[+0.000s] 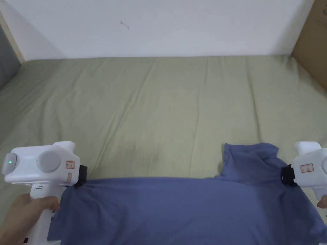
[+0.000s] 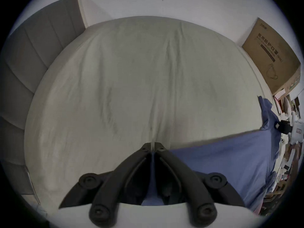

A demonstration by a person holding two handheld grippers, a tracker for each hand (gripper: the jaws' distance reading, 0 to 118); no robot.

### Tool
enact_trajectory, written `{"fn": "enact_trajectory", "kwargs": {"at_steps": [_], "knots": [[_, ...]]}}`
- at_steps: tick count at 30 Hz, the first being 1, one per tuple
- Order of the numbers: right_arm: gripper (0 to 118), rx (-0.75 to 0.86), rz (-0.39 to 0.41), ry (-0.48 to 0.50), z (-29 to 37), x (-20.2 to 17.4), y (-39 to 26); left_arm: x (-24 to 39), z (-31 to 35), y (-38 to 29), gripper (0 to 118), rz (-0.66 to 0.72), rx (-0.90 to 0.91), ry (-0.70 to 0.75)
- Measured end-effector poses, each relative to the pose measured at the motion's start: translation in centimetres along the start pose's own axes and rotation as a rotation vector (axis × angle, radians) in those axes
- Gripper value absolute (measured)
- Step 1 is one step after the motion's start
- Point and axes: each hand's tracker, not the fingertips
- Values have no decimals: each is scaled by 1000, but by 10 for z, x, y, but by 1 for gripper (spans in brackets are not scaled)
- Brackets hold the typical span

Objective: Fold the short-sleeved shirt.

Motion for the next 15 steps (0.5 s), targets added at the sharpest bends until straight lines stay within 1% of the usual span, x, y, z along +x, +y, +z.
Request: {"fn": "enact_trajectory", "kwargs": {"at_steps": [3, 6, 8, 10, 15], "knots": [[1, 24, 31, -15, 21, -4, -2, 0, 28, -5, 1, 1, 25, -17], [1, 59, 45, -13, 50, -4, -10, 0, 64, -14, 1, -17, 61, -28], [1, 102, 30, -12, 76, -2, -23, 1, 92, -28, 1, -36, 86, -22], [1, 139, -6, -1, 102, 1, -41, -1, 116, -44, 1, -62, 110, -18], [1, 180, 1, 16, 162, 5, -109, -15, 163, -109, 1, -62, 129, -30]]}}
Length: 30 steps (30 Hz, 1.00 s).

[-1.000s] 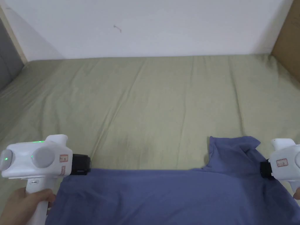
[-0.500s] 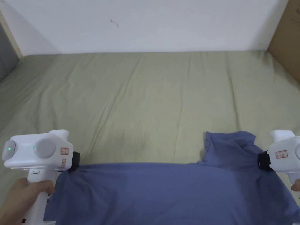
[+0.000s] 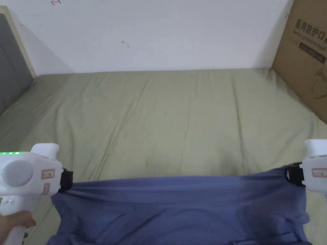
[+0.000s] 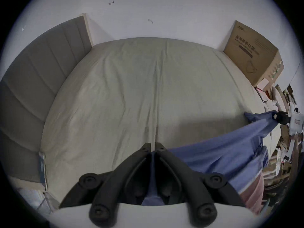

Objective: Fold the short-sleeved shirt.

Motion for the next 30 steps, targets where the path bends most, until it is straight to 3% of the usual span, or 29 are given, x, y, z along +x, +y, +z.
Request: {"fn": "enact_trajectory", "kwargs": {"at_steps": [6, 11, 12, 13, 14, 15, 16, 20, 24, 25, 26, 27, 28, 30], "knots": [[1, -38, 4, -17, 48, 2, -93, -6, 19, -97, 1, -5, -58, 5], [1, -153, 4, -40, 34, -1, -160, -16, -2, -153, 4, 26, -132, 0], [2, -162, 1, -45, 27, -2, -170, -18, -5, -159, 15, 35, -131, -6], [16, -184, -10, -53, 22, -2, -174, -17, -8, -160, 44, 41, -140, 0], [37, -193, -18, -69, 21, -4, -178, -16, -8, -161, 73, 39, -149, 25], [59, -189, -26, -90, 21, -5, -180, -13, -6, -162, 91, 30, -143, 47], [80, -182, -33, -96, 26, -6, -179, -15, -2, -162, 100, 31, -121, 49], [81, -98, -72, -90, 54, -9, -164, -21, 18, -152, 100, 144, -59, -28], [75, 18, -81, -50, 83, -22, -143, -20, 40, -144, 99, 168, -13, -52], [53, 46, -75, -55, 87, -28, -139, -19, 46, -144, 87, 174, 1, -70], [29, 41, -78, -79, 86, -39, -136, -20, 50, -145, 64, 170, 9, -75], [11, 18, -60, -79, 81, -48, -135, -19, 51, -149, 34, 172, 22, -70], [8, 23, -32, -29, 77, -55, -136, -18, 50, -152, 0, 169, 25, -61], [0, 35, -42, -10, 66, -71, -141, -21, 48, -158, 0, 169, 23, -49]]}}
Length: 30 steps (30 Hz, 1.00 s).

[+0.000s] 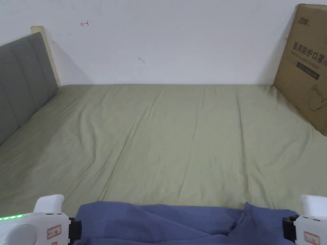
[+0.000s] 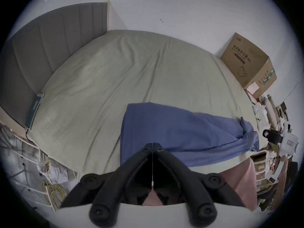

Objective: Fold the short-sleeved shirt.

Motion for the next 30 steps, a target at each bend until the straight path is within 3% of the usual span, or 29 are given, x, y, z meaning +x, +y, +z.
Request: {"fn": "enact_trajectory", "kwargs": {"at_steps": [2, 7, 8, 9, 11, 12, 13, 20, 24, 26, 27, 28, 29, 30], "knots": [[0, -33, 32, 16, -9, -21, -1, 0, 2, -8, 0, -10, -12, 24], [0, -64, 10, 94, -38, -33, -7, -25, 5, -10, 2, 73, -16, 15], [0, -68, 17, 97, -41, -37, -6, -30, 5, -10, 12, 107, -12, 31], [0, -74, 23, 99, -43, -39, -6, -34, 6, -10, 30, 129, 0, 39], [0, -86, 30, 112, -44, -49, -8, -41, 4, -8, 92, 137, -10, 39], [0, -99, 34, 121, -47, -51, -7, -44, 1, -8, 111, 157, -20, 32], [0, -111, 38, 127, -50, -53, -6, -45, -1, -9, 118, 176, -34, 9], [0, -155, 53, 149, -52, -76, -9, -57, -50, -5, 117, 340, -95, -199], [0, -167, 54, 158, -53, -83, -8, -71, -84, -13, 107, 528, -149, -297], [0, -172, 61, 160, -53, -84, -7, -74, -84, -21, 78, 592, -109, -274], [0, -177, 69, 159, -54, -83, -7, -72, -83, -21, 62, 554, -108, -242], [0, -179, 74, 157, -54, -84, -7, -73, -83, -21, 25, 512, -109, -210], [0, -182, 77, 154, -55, -84, -8, -77, -87, -24, 10, 527, -116, -243], [0, -188, 80, 154, -56, -84, -8, -77, -90, -25, 10, 570, -137, -317]]}}
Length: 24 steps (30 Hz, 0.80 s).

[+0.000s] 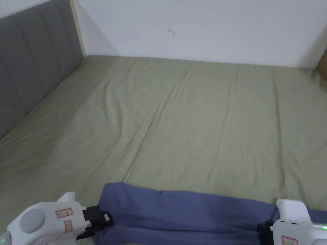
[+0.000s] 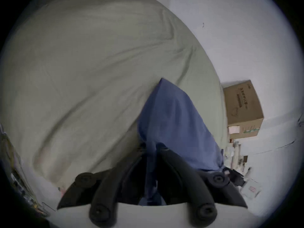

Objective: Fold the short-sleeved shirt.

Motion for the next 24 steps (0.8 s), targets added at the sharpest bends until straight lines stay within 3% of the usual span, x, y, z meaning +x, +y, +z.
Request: {"fn": "enact_trajectory", "kwargs": {"at_steps": [3, 12, 15, 19, 24], "knots": [[0, -9, -8, -4, 1, -3, -2, 13, 6, 2, 9, -125, 9, 68], [0, 6, -74, 4, 10, 15, -7, 83, 40, 6, 9, -314, 68, 94], [0, 22, -102, 0, 15, 25, -8, 137, 53, -3, 9, -493, 118, 98], [0, 35, -161, 22, 23, 46, -11, 221, 52, -39, 9, -765, 185, 206], [0, 53, -204, 3, 35, 69, -20, 292, 19, -98, 9, -939, 109, 23]]}}
